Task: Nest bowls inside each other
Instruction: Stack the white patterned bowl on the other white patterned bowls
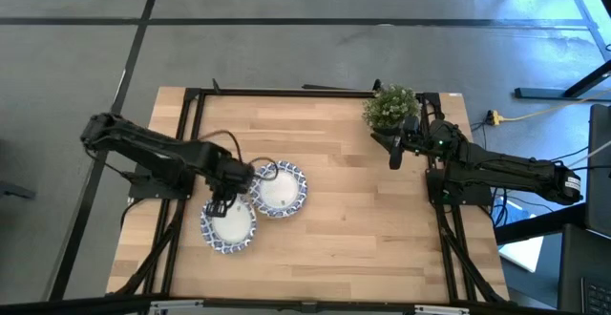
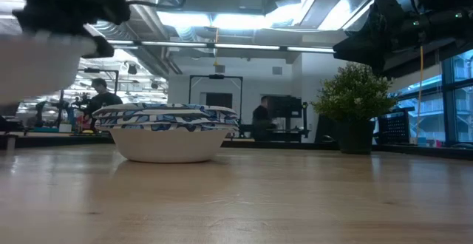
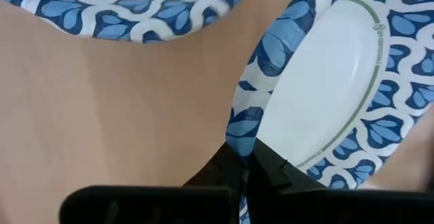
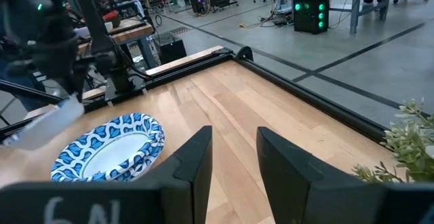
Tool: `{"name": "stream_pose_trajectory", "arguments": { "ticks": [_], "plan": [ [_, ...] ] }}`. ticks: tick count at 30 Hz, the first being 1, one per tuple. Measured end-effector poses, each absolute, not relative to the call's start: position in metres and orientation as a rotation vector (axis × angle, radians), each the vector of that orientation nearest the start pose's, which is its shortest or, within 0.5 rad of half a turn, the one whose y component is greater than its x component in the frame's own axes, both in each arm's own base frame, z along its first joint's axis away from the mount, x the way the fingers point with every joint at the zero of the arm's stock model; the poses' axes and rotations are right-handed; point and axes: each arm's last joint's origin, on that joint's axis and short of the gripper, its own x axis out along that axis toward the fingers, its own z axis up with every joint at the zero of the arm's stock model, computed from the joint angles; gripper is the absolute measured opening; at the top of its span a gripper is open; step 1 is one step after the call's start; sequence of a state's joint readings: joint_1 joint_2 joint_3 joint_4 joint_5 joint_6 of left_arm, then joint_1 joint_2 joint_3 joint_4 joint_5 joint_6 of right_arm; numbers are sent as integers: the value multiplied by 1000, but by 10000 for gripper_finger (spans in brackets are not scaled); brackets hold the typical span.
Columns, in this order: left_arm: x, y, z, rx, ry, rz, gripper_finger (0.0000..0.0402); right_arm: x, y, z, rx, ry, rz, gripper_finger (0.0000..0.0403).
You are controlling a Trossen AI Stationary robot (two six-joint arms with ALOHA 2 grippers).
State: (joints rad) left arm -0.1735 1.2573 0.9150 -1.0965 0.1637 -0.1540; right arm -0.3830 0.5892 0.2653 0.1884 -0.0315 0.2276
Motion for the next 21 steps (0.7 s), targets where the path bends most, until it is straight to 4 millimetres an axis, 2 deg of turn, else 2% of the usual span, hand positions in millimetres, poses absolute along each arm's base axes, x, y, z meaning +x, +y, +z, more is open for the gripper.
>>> {"name": "stream_pose_trajectory", "arguments": {
  "ticks": [5, 11, 14, 17, 21],
  "plan": [
    [196, -22, 248, -324, 1352, -141, 1, 137, -54, 216, 253, 93, -365, 117],
    [215, -1, 258, -504, 1110, -136, 0, 137, -54, 216, 256, 93, -359, 117],
    [228, 9, 268, -526, 932, -188, 0, 138, -53, 216, 259, 95, -331, 117],
    [234, 18, 280, -472, 772, -217, 0, 138, -53, 216, 261, 98, -304, 117],
    [230, 30, 295, -386, 633, -109, 0, 138, -52, 216, 280, 95, -296, 117]
  ]
}}
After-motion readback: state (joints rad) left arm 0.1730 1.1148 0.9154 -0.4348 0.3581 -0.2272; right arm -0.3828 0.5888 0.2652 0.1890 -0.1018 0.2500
